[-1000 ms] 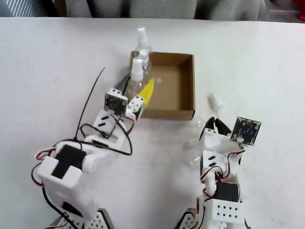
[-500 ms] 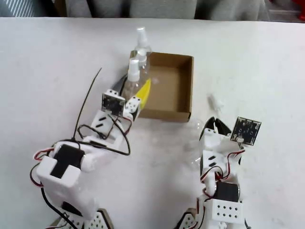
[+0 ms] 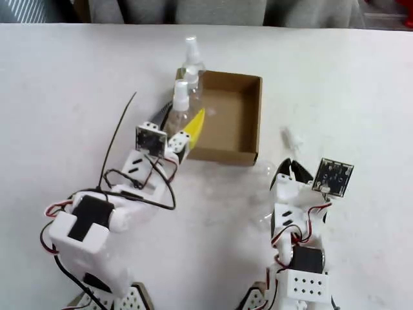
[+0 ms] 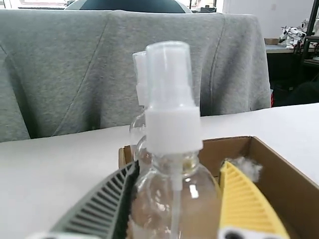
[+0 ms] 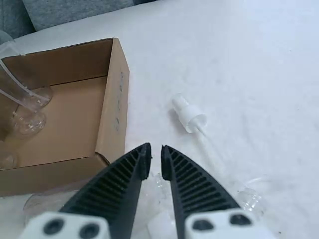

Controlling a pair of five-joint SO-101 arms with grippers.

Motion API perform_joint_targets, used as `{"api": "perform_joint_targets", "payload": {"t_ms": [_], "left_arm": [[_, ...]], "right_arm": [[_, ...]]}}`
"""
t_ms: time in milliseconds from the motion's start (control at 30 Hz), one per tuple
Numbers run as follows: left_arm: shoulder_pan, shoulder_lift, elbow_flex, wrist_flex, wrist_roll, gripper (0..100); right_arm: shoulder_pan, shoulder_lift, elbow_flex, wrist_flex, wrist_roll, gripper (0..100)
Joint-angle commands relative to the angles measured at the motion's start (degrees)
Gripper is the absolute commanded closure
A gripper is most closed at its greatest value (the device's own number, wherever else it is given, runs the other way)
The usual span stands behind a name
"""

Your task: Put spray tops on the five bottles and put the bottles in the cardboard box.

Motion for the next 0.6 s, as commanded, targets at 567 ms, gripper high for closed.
{"api": "perform_joint_targets", "payload": {"t_ms": [567], "left_arm": [[-0.6,-1.1,1.6,-1.1,1.6,70]], "right_arm": [[0.7,0.0,0.5,-0.7,0.9,98.1]]}}
